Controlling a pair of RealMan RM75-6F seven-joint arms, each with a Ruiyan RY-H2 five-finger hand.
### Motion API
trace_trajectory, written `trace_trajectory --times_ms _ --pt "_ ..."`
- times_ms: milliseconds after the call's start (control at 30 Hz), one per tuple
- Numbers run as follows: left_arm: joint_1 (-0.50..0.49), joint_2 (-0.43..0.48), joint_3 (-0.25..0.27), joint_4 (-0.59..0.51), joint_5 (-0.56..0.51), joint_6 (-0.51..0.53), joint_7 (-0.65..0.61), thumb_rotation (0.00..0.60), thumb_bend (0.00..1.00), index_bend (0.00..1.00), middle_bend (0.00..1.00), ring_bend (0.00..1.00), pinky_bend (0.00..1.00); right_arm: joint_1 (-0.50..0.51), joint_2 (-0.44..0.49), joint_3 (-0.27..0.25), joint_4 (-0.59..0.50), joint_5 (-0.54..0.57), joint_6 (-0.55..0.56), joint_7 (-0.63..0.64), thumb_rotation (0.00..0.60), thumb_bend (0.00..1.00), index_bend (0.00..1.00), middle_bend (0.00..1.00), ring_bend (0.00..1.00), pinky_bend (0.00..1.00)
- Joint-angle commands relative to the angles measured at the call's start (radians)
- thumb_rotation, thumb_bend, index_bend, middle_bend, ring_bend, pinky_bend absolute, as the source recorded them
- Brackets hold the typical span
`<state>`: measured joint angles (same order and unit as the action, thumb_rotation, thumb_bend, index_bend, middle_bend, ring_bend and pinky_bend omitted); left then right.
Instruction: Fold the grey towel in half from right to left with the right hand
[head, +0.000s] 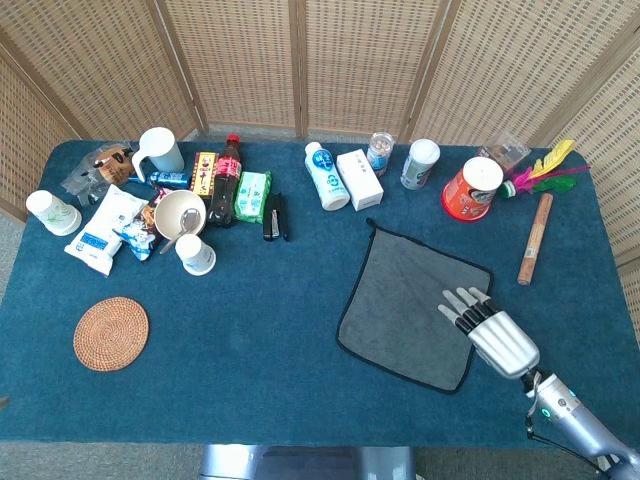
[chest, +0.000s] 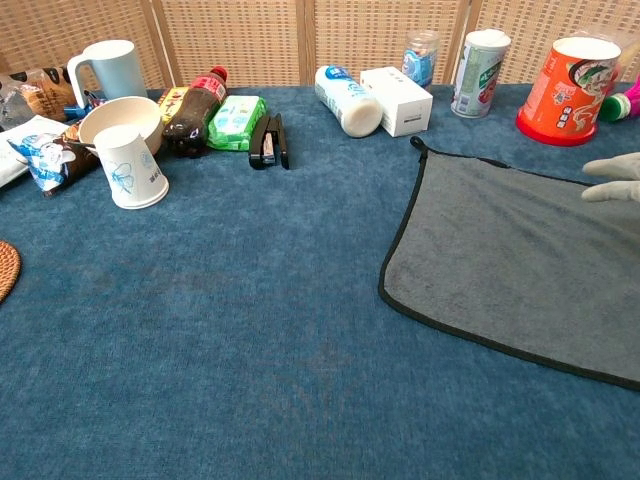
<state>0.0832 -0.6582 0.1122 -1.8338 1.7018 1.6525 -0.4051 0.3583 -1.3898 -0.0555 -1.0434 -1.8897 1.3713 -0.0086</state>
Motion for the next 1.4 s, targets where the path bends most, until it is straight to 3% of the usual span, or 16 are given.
trace_trajectory --times_ms 33,433,1400 --pt "0.0 0.0 0.0 0.0 -0.001 0.0 0.0 0.6 0.2 0.01 0.0 0.0 0.0 0.013 -0.019 -0.002 0.027 0.004 0.002 0.009 0.6 0.1 0.11 0.0 0.0 0.23" --pt "-0.001 0.002 0.001 0.006 -0.001 -0.003 -0.013 0.6 0.2 0.01 0.0 0.0 0.01 0.043 -0.063 -0.016 0.124 0.021 -0.015 -0.005 0.6 0.0 0.11 0.0 0.0 0.26" --pt "-0.007 0.001 0.005 -0.004 0.004 -0.016 0.005 0.6 0.2 0.01 0.0 0.0 0.01 0.075 -0.158 -0.082 0.339 0.019 0.008 0.045 0.6 0.0 0.11 0.02 0.02 0.3"
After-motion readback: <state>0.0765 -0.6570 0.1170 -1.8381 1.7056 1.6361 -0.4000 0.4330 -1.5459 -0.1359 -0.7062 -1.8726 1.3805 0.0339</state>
